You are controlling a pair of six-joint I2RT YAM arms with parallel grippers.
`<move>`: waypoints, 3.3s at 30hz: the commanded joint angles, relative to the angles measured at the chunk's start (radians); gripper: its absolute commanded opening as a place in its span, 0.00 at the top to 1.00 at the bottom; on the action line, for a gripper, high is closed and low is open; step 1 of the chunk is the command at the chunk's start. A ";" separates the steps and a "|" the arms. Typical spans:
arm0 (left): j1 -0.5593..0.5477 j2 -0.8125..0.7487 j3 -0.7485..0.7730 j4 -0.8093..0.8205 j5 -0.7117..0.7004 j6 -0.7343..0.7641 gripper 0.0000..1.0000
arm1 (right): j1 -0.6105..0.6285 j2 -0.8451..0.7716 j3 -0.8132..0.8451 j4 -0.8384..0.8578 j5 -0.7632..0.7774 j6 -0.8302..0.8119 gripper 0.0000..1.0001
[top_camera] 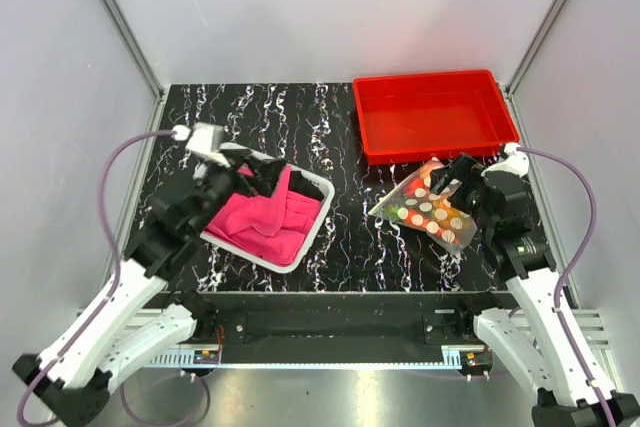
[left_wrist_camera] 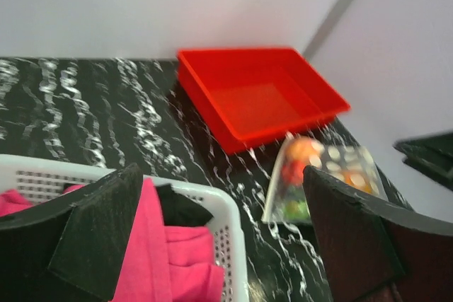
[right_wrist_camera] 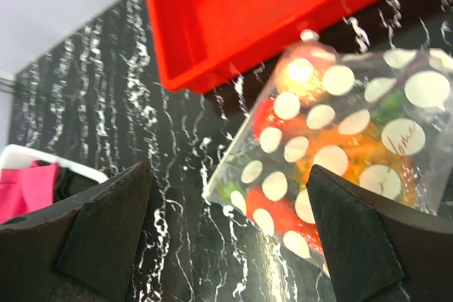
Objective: Open the zip-top bag and remove the fake food
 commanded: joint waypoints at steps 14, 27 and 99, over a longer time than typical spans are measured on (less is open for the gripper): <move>-0.293 0.960 0.499 -0.006 0.234 0.059 0.02 | -0.002 0.340 0.258 -0.261 0.183 0.027 0.00; -0.307 1.374 0.761 -0.023 0.207 -0.079 0.05 | -0.002 0.413 0.335 -0.373 0.394 -0.015 0.00; -0.371 1.382 0.183 0.820 0.247 -0.729 0.54 | -0.002 0.378 0.299 -0.265 -0.044 -0.199 0.01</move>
